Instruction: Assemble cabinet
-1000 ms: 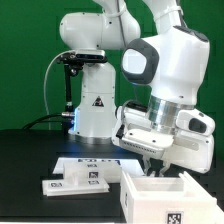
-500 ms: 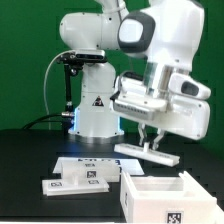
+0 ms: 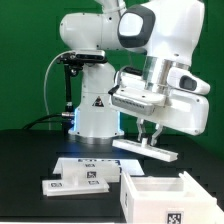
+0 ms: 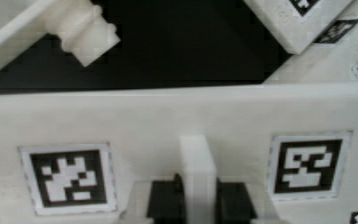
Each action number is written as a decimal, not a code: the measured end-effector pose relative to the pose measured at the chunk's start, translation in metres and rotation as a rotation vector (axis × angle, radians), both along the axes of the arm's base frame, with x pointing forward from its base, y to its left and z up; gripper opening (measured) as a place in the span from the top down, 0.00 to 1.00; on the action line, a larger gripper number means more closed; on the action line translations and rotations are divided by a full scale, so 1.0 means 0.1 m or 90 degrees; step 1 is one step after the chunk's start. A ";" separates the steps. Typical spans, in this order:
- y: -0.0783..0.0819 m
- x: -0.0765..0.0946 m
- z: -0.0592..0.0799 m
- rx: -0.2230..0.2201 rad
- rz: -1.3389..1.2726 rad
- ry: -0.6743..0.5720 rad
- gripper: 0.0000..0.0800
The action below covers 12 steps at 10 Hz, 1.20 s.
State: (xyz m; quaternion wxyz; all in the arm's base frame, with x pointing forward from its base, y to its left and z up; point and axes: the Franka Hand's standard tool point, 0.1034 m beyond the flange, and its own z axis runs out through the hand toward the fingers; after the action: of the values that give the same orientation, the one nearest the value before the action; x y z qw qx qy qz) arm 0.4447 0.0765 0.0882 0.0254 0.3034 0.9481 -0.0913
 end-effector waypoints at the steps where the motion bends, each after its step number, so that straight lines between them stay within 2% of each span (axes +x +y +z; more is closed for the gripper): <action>1: 0.00 0.00 0.00 0.000 0.000 0.001 0.92; 2: 0.00 -0.01 -0.01 -0.001 -0.032 -0.004 0.92; 4: 0.00 -0.06 -0.02 -0.013 -0.203 -0.026 0.92; 6: 0.01 -0.09 -0.04 -0.017 -0.222 -0.024 0.92; 9: 0.02 -0.11 -0.05 -0.024 -0.385 -0.050 0.92; 10: 0.04 -0.20 -0.09 -0.049 -0.534 -0.058 0.92; 11: 0.13 -0.19 -0.13 -0.062 -0.582 -0.061 0.92; 12: 0.27 -0.15 -0.17 -0.063 -0.583 -0.060 0.92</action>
Offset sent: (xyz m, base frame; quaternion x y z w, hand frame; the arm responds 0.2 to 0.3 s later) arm -0.0165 -0.0011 0.0094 -0.0095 0.0039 0.2330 0.9724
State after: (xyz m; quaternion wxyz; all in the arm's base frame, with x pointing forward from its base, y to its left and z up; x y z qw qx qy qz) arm 0.4300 0.1038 0.0712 0.0396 0.6931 0.7090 -0.1243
